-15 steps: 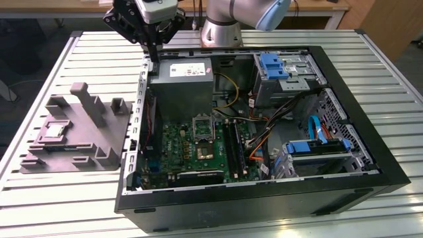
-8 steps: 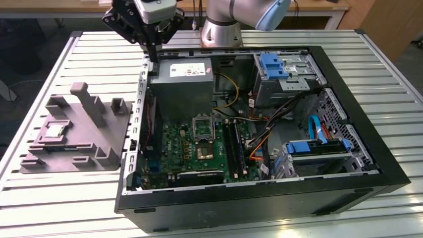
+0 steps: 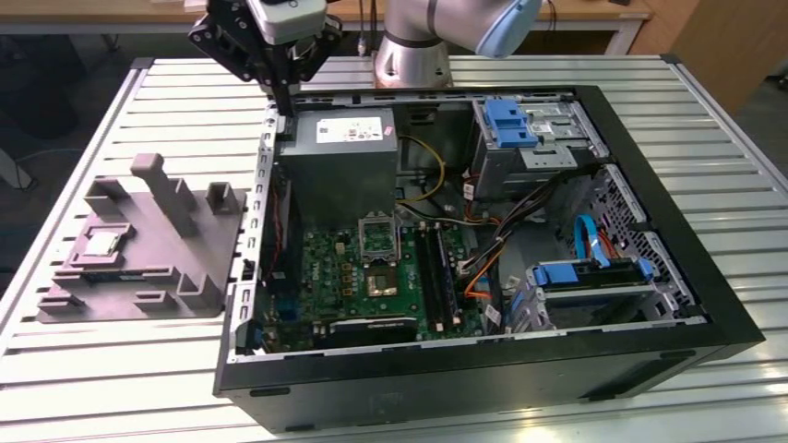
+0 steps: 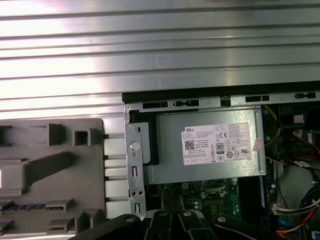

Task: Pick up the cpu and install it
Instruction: 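Reach for the cpu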

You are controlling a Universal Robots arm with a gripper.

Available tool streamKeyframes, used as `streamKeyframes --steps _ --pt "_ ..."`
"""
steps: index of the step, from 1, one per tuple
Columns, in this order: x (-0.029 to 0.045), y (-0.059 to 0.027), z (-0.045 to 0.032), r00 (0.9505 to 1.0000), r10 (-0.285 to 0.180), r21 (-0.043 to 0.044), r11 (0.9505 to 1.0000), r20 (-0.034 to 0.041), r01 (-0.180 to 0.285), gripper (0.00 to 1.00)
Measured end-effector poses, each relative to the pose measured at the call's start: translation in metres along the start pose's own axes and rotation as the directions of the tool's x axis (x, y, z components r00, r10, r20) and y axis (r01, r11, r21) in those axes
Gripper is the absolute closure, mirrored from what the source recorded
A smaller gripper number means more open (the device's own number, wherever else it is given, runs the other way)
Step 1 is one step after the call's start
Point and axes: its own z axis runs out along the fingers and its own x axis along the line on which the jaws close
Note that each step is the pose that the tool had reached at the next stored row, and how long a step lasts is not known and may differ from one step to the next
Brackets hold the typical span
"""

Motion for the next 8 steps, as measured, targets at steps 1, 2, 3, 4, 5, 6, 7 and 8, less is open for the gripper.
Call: streamKeyframes --steps 1,2,3,4,5,6,7,8 --pt "0.0037 -0.0003 0.0 1.0 0.0 0.0 1.0 0.0 0.0 0.89" --pt "0.0091 -0.0007 -0.0001 1.0 0.0 0.0 1.0 0.0 0.0 0.89" --pt "0.0092 -0.0007 -0.0001 1.0 0.0 0.0 1.0 0.0 0.0 0.89" --pt "0.0093 -0.0007 -0.0001 1.0 0.0 0.0 1.0 0.0 0.0 0.89" --pt "0.0096 -0.0007 -0.0001 1.0 0.0 0.0 1.0 0.0 0.0 0.89" --pt "0.01 -0.0008 -0.0001 1.0 0.0 0.0 1.0 0.0 0.0 0.89" --pt "0.0105 -0.0008 -0.0001 1.0 0.0 -0.0001 1.0 0.0 0.0 0.89" --pt "0.011 -0.0009 -0.0001 1.0 0.0 0.0 1.0 0.0 0.0 0.89"
